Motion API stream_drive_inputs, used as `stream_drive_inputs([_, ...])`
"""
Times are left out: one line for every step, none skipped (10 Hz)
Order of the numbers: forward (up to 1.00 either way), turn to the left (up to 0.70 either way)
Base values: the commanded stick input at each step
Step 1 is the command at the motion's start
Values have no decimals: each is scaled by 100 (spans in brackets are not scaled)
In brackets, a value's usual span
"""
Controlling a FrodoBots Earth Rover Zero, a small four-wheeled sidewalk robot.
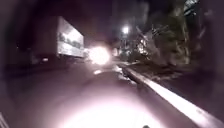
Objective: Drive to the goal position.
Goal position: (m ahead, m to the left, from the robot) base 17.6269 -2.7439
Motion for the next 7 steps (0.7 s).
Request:
stream_drive_inputs([70, 1])
stream_drive_inputs([70, 1])
stream_drive_inputs([70, 1])
stream_drive_inputs([70, 1])
stream_drive_inputs([70, 1])
stream_drive_inputs([70, 1])
stream_drive_inputs([70, 1])
